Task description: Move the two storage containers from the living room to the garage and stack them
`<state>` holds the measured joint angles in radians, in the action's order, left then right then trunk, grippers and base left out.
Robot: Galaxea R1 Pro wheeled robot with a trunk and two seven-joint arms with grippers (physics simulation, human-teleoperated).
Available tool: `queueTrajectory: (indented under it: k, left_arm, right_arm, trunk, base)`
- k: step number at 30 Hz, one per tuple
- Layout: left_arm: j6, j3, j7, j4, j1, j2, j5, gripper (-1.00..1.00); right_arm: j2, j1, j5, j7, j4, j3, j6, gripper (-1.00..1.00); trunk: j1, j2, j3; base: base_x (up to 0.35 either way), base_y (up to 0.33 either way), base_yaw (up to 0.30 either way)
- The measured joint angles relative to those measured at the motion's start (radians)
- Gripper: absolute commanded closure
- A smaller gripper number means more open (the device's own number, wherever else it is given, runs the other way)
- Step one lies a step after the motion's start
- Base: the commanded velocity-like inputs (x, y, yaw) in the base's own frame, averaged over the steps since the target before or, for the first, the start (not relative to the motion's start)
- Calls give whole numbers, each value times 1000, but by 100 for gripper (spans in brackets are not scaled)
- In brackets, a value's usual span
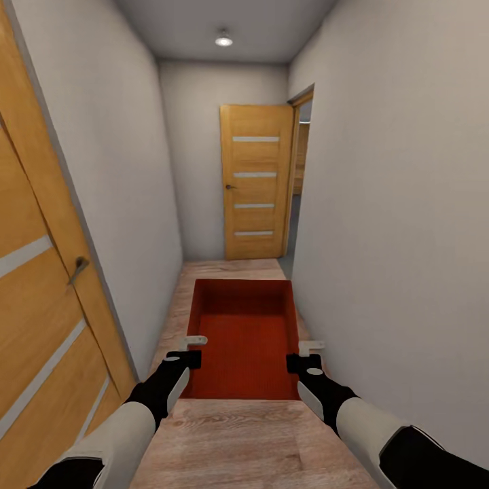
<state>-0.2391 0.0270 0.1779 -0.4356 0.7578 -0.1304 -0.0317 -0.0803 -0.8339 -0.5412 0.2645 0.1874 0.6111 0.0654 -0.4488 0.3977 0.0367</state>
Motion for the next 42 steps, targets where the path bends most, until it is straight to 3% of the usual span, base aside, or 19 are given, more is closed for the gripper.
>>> queueTrajectory:
  k: [42]
  left_arm:
    - [0, 3, 0, 9, 0, 0, 3, 100]
  right_arm:
    - [0, 0, 1, 0, 0, 2, -10, 100]
  trunk:
    - [0, 0, 0]
  base:
    - [323, 0, 0]
